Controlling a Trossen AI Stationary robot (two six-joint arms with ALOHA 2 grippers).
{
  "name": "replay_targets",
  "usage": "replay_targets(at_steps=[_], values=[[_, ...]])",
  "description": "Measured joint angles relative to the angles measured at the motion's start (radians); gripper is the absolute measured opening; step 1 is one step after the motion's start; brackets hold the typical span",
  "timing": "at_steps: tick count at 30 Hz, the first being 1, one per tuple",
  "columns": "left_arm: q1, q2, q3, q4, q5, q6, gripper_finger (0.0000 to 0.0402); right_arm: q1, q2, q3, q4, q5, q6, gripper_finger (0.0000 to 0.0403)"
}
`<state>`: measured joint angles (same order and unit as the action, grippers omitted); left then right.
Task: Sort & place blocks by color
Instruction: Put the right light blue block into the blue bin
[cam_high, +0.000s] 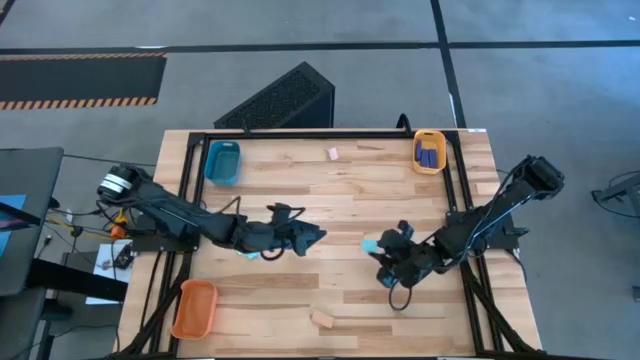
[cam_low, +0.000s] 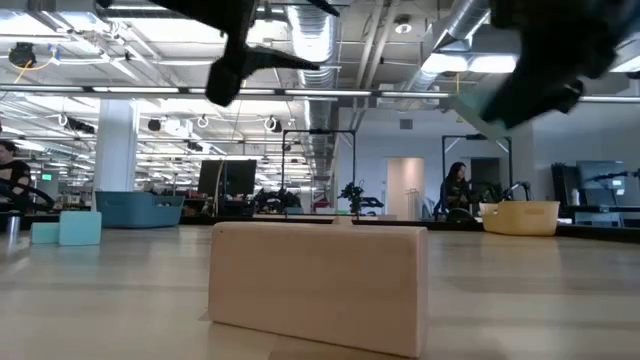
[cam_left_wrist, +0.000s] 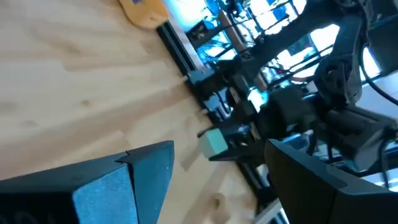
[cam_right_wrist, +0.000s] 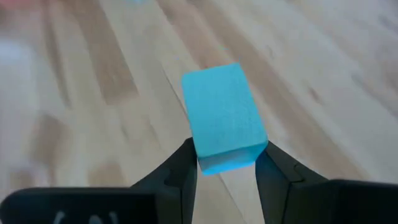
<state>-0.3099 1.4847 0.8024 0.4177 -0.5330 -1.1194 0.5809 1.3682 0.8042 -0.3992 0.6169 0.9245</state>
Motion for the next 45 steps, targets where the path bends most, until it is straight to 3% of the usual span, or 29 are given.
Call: replay_targets(at_steps=[3, 8, 13, 17, 22, 26, 32, 45], values=[[0.01, 0.076, 0.0, 0.139, 0.046, -0.041, 0.024, -0.006, 0.001, 0.016, 0.123, 0.079, -0.055, 0.0132], [0.003, 0.135, 0.0, 0.307, 0.103, -0.054, 0.024, 0.016, 0.001, 0.063, 0.185, 0.197, -0.235, 0.0133], [-0.02, 0.137, 0.0, 0.319, 0.101, 0.004, 0.024, 0.011, 0.001, 0.071, 0.287, 0.155, -0.598, 0.014], [-0.023, 0.137, 0.001, 0.366, 0.068, 0.021, 0.024, -0.018, 0.003, 0.071, 0.358, 0.089, -0.693, 0.0144], [-0.063, 0.137, 0.066, 0.2, 0.054, 0.059, 0.024, -0.068, 0.039, 0.072, 0.47, 0.013, -0.757, 0.0141], [-0.086, 0.137, 0.147, 0.044, 0.033, 0.107, 0.024, -0.079, 0.079, 0.072, 0.496, 0.007, -0.792, 0.0144], [-0.079, 0.137, 0.206, -0.049, -0.023, 0.133, 0.024, -0.072, 0.094, 0.072, 0.492, 0.01, -0.776, 0.0144], [0.045, 0.137, 0.208, -0.085, 0.127, 0.009, 0.0235, -0.129, 0.086, 0.072, 0.509, 0.018, -1.032, 0.0144]])
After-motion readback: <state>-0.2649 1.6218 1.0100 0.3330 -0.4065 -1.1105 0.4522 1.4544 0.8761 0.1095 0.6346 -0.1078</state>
